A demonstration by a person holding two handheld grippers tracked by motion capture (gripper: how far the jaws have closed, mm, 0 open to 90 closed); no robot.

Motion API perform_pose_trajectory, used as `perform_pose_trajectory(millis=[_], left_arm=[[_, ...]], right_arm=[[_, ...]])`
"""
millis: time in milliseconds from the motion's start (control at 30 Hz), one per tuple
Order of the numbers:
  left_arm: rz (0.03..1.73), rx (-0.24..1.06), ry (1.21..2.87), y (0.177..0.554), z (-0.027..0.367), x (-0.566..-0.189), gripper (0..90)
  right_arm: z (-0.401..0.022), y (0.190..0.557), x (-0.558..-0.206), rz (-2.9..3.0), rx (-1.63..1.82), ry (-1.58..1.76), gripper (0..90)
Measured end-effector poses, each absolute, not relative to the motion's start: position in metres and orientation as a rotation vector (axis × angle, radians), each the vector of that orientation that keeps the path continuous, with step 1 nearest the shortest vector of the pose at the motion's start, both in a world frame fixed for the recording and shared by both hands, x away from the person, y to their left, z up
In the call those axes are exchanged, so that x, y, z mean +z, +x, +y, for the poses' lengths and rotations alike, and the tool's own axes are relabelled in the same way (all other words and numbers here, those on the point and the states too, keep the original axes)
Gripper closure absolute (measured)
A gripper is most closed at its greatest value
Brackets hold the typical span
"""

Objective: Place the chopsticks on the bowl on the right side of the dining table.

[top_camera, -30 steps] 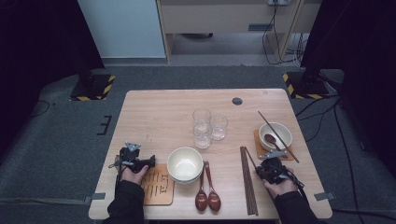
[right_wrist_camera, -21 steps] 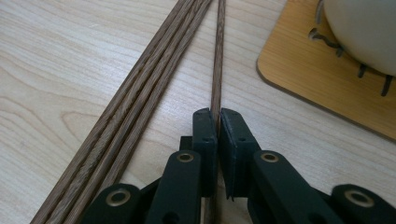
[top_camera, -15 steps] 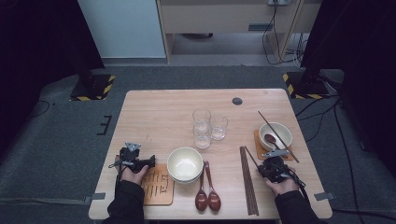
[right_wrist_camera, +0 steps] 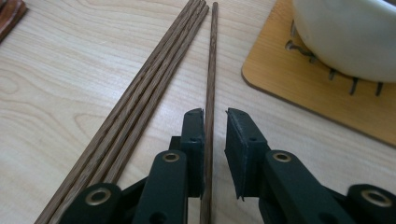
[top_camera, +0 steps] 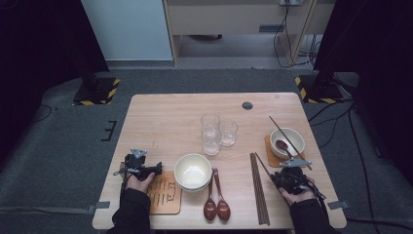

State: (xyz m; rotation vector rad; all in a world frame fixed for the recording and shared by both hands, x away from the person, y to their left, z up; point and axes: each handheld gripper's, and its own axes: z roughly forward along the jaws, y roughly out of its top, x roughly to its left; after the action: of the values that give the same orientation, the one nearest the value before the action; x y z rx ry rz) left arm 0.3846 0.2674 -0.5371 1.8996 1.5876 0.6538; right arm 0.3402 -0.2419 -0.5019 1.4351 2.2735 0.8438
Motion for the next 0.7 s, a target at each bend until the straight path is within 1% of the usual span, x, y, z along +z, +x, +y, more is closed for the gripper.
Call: perform_pose_trajectory(millis=[267, 700], left_arm=[[1.587, 0.654, 1.9, 0.385, 0.267, -0.537, 0.0], [1.588, 0.654, 1.9, 0.385, 0.267, -0.537, 0.0]], right_arm=[[-0.251, 0.329, -0.501, 2.259, 0.858, 1.447, 76.9], [-0.247, 0.336, -0.511, 2.322, 0.802, 1.448, 81.0]])
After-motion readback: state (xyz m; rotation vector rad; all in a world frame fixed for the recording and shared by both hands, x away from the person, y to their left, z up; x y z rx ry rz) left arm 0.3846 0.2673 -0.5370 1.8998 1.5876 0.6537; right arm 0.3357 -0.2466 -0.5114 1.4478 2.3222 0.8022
